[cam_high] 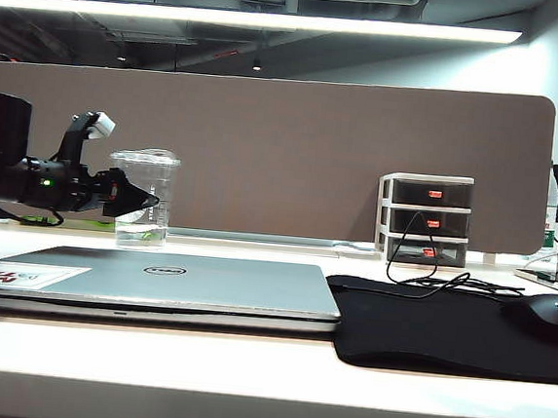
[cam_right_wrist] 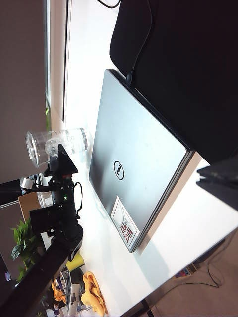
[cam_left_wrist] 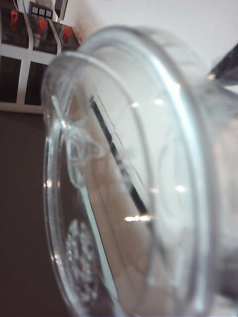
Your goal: Pick up the coffee cup and place it on the left side of the laptop.
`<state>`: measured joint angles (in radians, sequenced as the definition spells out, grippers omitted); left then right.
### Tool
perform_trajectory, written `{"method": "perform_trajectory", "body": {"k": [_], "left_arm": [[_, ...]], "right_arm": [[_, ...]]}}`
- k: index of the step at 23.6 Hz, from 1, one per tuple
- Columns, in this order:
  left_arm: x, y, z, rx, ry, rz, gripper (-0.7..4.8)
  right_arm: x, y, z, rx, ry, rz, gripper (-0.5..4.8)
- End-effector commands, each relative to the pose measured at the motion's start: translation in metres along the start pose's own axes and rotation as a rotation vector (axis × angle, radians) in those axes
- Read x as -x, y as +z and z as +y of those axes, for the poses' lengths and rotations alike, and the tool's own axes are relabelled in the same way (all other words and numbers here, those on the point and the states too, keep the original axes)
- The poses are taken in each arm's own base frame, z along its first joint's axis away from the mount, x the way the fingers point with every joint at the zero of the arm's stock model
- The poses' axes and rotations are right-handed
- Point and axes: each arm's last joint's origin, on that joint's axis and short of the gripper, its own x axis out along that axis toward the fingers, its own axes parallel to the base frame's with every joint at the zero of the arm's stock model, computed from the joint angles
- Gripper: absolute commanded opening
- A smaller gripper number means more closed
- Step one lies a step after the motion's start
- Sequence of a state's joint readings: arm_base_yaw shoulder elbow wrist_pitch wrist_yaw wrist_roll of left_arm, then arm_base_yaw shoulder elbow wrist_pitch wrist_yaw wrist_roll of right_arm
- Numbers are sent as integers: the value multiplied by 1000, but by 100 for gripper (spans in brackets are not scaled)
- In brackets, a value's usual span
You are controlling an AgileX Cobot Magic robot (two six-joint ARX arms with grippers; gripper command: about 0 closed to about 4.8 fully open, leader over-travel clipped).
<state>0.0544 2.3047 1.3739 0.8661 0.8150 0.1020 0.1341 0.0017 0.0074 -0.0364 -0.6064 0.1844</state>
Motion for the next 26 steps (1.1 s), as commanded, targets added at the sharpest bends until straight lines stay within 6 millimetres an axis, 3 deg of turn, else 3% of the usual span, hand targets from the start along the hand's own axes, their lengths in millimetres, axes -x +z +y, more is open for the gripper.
{"method": "perform_trajectory", "body": {"k": [1, 6, 13, 15, 18, 19, 26], "left_arm": [[-9, 3, -2, -28, -6, -3, 479], [-26, -2, 1, -3, -12, 12, 479], [-30, 0, -2, -3, -16, 2, 479], [-30, 1, -1, -5, -19, -6, 393], [-29, 1, -2, 2, -21, -5, 364], [-29, 2, -2, 0, -21, -6, 310], [-28, 12, -3, 10, -64, -26, 299]], "right_arm": [[0, 0, 0, 1, 4, -5, -1], [0, 0, 0, 1, 4, -5, -1], [0, 0, 0, 1, 3, -5, -1], [0, 0, 0, 2, 3, -5, -1], [0, 0, 0, 1, 3, -5, -1], [0, 0, 0, 1, 3, -5, -1], [0, 0, 0, 1, 4, -5, -1]]}}
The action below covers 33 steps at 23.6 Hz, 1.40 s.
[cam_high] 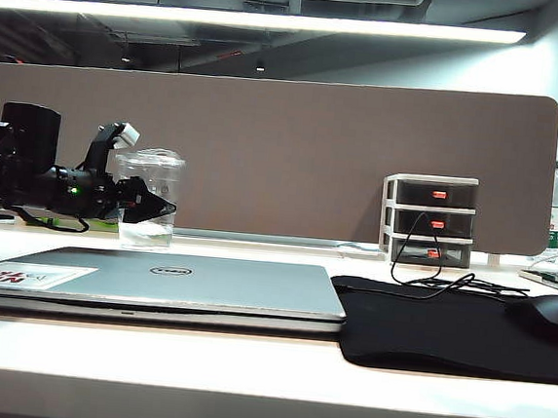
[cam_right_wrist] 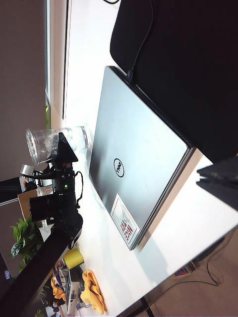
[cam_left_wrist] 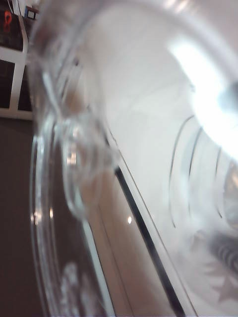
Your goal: Pick up the coffee cup and place it on the left side of the laptop.
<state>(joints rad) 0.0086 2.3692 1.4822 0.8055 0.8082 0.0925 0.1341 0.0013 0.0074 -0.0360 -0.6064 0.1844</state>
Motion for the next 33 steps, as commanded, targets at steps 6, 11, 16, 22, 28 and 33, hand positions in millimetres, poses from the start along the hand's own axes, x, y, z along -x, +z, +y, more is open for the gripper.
{"method": "perform_trajectory", "body": {"k": [6, 11, 16, 22, 28, 33], "left_arm": [[8, 40, 1, -43, -12, -66, 299], [33, 51, 2, -47, 30, -62, 299], [78, 54, -3, -17, 96, -36, 298], [143, 55, -20, -10, 222, -25, 299], [190, 35, -35, 21, 316, 2, 299], [218, 9, -55, -39, 385, 2, 299]], "right_arm": [[0, -1, 0, 1, 4, -5, -1], [0, 0, 0, 1, 3, -5, -1], [0, 0, 0, 1, 5, -5, -1], [0, 0, 0, 2, 4, -6, -1], [0, 0, 0, 6, 5, -11, -1], [0, 0, 0, 6, 5, -11, -1]]}}
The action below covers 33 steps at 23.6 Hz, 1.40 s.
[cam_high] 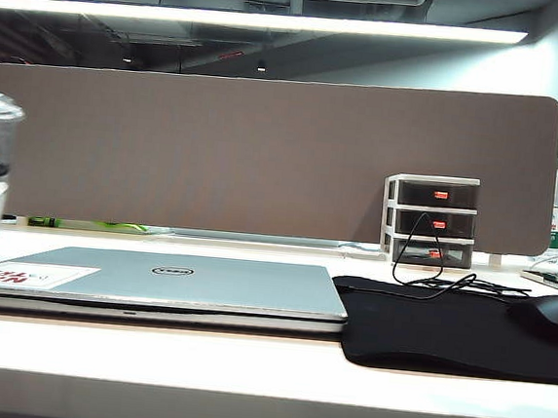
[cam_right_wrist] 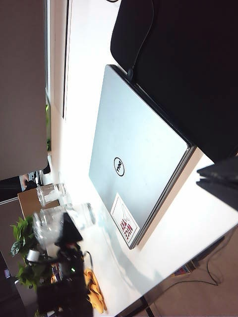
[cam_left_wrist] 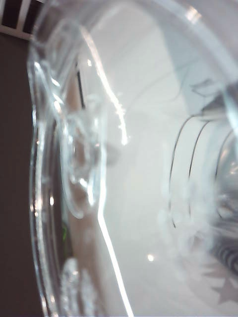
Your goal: Pick up the coffee cup and place it on the left side of the laptop.
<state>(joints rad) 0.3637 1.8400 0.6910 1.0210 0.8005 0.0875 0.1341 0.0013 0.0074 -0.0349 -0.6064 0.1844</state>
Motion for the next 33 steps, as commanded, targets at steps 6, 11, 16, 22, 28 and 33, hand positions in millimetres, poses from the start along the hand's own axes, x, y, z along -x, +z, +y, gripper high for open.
{"method": "perform_trajectory", "body": {"k": [6, 11, 16, 22, 28, 33], "left_arm": [[30, -15, -11, -96, 117, -56, 299], [30, -18, -11, -67, 131, -34, 299], [30, -18, -11, -67, 140, -31, 299], [29, -27, -10, -50, 139, -8, 299], [28, -33, -10, -36, 133, 6, 300], [28, -33, -10, -36, 122, 5, 414]], "right_arm": [[0, 0, 0, 5, 6, -10, -1], [0, 0, 1, 6, 27, -6, -1], [0, 0, 1, 6, 27, -6, -1], [0, 0, 1, 6, 27, -6, -1], [0, 0, 1, 5, 26, -6, -1], [0, 0, 1, 9, 26, -6, -1]]}}
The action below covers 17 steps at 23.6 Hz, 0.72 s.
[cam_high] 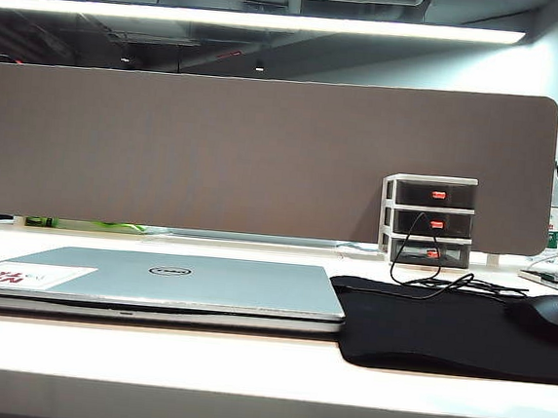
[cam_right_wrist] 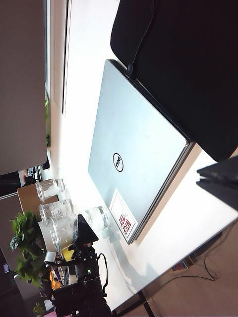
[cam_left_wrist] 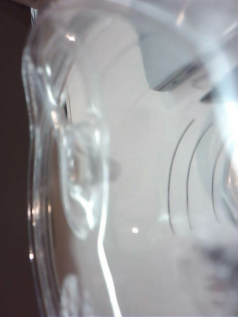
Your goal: Pick up the coffee cup and place it on the left side of the laptop.
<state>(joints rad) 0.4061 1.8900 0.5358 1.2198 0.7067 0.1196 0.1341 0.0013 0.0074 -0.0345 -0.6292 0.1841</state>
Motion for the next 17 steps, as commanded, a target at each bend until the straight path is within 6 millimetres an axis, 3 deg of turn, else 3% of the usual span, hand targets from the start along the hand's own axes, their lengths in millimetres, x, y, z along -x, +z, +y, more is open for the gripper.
{"method": "perform_trajectory", "body": {"k": [1, 4, 17], "left_arm": [[0, 1, 0, -10, -13, -10, 440], [1, 1, -1, -1, -54, -15, 479], [41, -22, -19, 119, -32, 29, 479]], "right_arm": [[0, 0, 0, 9, 4, -10, -1], [0, 0, 0, 9, 4, -10, -1], [0, 0, 1, 10, 30, -5, -1]]}}
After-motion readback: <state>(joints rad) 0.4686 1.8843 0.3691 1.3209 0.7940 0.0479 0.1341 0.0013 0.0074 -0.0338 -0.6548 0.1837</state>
